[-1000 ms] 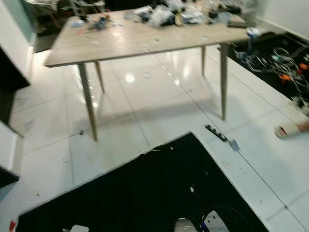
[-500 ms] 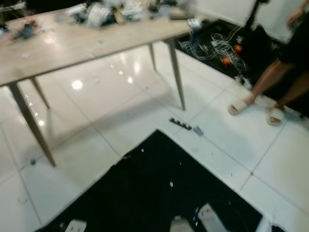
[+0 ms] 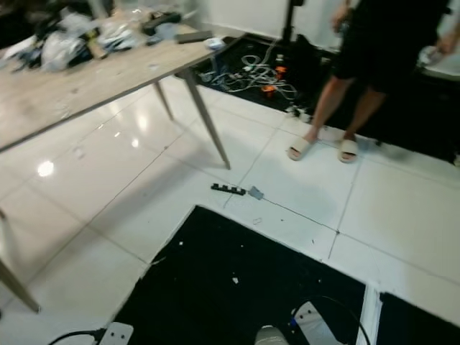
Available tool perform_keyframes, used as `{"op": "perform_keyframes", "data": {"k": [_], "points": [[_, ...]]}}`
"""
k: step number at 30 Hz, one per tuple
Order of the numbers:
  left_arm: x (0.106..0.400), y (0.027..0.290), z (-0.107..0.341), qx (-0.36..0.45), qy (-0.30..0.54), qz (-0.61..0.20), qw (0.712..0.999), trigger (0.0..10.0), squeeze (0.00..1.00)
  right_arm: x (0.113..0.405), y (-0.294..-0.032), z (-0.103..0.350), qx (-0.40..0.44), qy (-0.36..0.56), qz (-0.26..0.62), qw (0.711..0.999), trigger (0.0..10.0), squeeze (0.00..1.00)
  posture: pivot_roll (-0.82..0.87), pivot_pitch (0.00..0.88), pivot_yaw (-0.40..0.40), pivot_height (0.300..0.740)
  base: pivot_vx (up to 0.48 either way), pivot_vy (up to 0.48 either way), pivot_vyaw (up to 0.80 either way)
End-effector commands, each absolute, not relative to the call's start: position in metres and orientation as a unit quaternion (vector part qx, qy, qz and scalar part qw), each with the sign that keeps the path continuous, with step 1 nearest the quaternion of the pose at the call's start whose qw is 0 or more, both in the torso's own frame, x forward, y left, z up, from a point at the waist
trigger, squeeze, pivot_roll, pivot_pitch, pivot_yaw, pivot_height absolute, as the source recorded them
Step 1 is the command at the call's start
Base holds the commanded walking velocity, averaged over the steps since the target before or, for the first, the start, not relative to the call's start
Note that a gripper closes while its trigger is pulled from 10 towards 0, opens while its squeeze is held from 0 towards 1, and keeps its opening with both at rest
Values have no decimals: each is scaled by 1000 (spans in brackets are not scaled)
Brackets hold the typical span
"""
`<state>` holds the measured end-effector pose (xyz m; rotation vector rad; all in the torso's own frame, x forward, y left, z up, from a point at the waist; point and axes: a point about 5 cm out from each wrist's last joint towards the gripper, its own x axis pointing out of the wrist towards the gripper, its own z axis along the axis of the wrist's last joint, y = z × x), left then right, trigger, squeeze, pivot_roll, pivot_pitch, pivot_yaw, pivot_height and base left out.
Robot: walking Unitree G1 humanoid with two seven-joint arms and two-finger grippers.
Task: Picking trash to rubbish bin
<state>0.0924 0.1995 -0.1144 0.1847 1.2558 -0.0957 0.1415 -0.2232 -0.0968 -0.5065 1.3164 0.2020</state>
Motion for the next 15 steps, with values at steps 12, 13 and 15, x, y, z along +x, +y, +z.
{"op": "perform_keyframes", "data": {"k": [12,13,15], "points": [[89,181,-117,69,590,-78,801,10000,0,136,-230,-97,-235,610,90,752,10000,0,-38,33,39,740,0,0,-800],[89,181,-117,69,590,-78,801,10000,0,136,-232,-97,-236,610,90,752,10000,0,-37,30,39,740,0,0,-800],[90,181,-117,70,589,-78,801,10000,0,135,-234,-96,-236,609,89,752,10000,0,-37,29,38,740,0,0,-800]]}}
